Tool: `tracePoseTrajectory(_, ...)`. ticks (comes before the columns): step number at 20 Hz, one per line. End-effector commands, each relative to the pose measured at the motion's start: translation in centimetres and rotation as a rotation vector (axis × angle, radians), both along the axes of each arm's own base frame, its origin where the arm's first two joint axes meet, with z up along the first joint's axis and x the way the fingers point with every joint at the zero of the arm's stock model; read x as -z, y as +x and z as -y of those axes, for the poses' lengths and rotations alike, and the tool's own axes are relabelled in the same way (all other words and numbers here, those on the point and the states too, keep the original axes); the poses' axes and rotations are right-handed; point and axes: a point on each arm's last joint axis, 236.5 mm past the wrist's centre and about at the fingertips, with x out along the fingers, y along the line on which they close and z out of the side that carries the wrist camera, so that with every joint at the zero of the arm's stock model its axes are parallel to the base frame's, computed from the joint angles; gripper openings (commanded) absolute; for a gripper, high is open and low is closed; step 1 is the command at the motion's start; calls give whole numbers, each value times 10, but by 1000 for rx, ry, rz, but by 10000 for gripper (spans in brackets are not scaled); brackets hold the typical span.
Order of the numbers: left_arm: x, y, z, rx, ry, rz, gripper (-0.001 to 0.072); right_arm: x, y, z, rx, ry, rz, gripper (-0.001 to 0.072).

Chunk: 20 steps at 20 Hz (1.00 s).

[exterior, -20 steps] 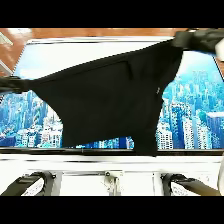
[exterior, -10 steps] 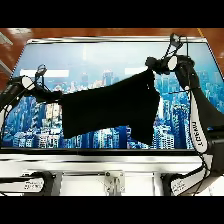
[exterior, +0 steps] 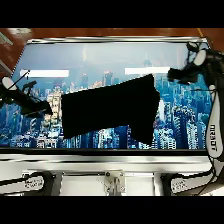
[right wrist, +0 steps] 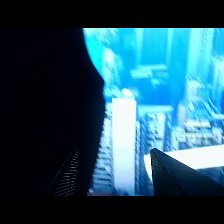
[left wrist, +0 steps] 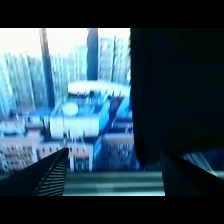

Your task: Fold the shirts.

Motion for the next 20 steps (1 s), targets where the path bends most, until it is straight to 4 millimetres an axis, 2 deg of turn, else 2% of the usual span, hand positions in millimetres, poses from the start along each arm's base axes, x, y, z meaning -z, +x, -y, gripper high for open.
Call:
tracePoseTrajectory(1,25,-58,24,-86,-175,-66,674,20,-74,19,50,242,-247,584)
tracePoseTrajectory(2,38,-68,36,-106,-218,-68,674,25,-78,9,77,367,-252,676)
tracePoseTrajectory(4,57,-77,60,-148,-308,-52,674,33,-81,-8,94,524,-248,675)
tracePoseTrajectory(6,68,-71,71,-224,-351,-11,674,45,-84,-14,95,540,-258,675)
tracePoseTrajectory(8,76,-68,73,-250,-347,11,674,53,-83,-18,92,533,-253,675)
tracePoseTrajectory(13,85,-67,78,-235,-343,2,657,56,-74,-12,104,511,-217,675)
tracePoseTrajectory(16,92,-59,87,-250,-353,10,635,56,-72,-11,112,508,-207,675)
tracePoseTrajectory(19,95,-58,95,-239,-357,7,224,63,-76,-11,120,506,-224,675)
tracePoseTrajectory(20,94,-58,95,-239,-357,8,126,70,-80,-12,127,510,-240,675)
